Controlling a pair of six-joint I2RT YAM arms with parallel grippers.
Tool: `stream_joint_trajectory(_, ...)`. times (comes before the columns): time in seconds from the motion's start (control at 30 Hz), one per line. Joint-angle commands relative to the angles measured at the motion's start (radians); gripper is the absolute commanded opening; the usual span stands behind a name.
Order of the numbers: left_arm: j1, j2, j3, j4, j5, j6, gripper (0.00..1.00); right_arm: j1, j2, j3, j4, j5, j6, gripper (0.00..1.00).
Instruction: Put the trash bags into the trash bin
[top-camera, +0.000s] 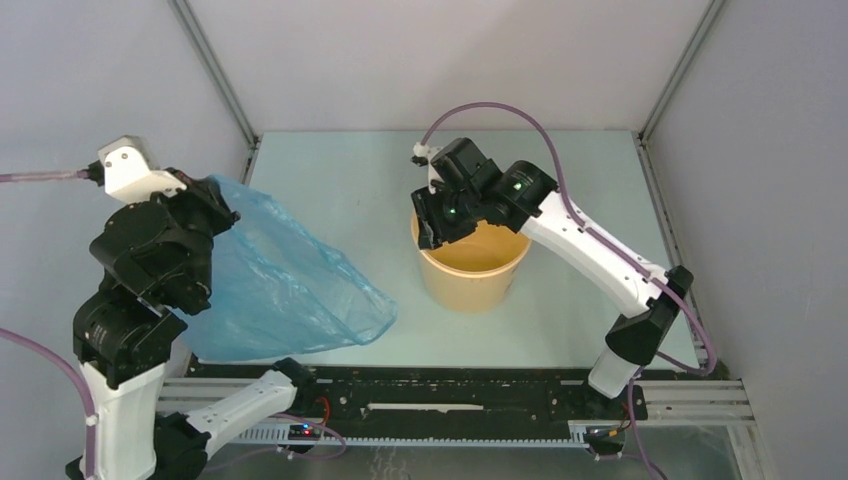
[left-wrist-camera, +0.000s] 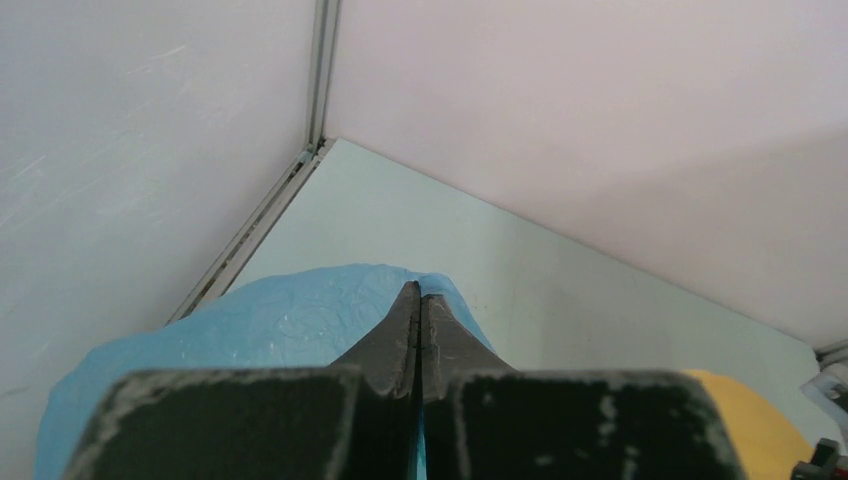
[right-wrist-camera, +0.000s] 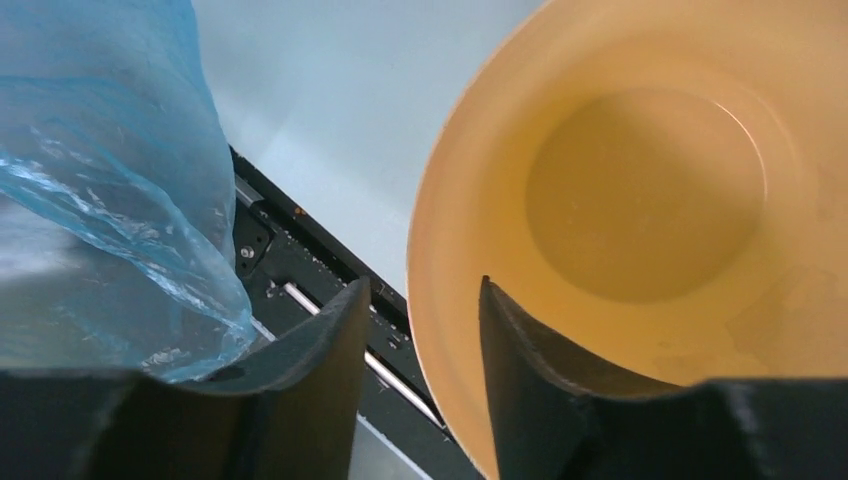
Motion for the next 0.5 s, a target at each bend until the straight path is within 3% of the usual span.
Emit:
stream_joint_trajectory(0.0, 0.005, 0.037, 0.034, 0.033, 0.080, 0.012, 0.00, 0.008, -0.091, 0.069, -0.065, 0.066, 0.048, 0.59)
stream_joint_trajectory(0.13, 0.005, 0.043, 0.057, 0.032, 0.136, 0.025, 0.00, 0.008, -0.121, 0.110, -0.104, 0.127, 0.065, 0.71)
stream_joint_trajectory(0.33, 0.005, 0.044, 0.113, 0.039, 0.193, 0.036, 0.00, 0.018, -0.158, 0.165, -0.085, 0.148, 0.085, 0.77)
stream_joint_trajectory(0.47, 0.006, 0.038, 0.145, 0.049, 0.243, 0.031, 0.00, 0.026, -0.165, 0.122, 0.036, 0.027, 0.121, 0.80)
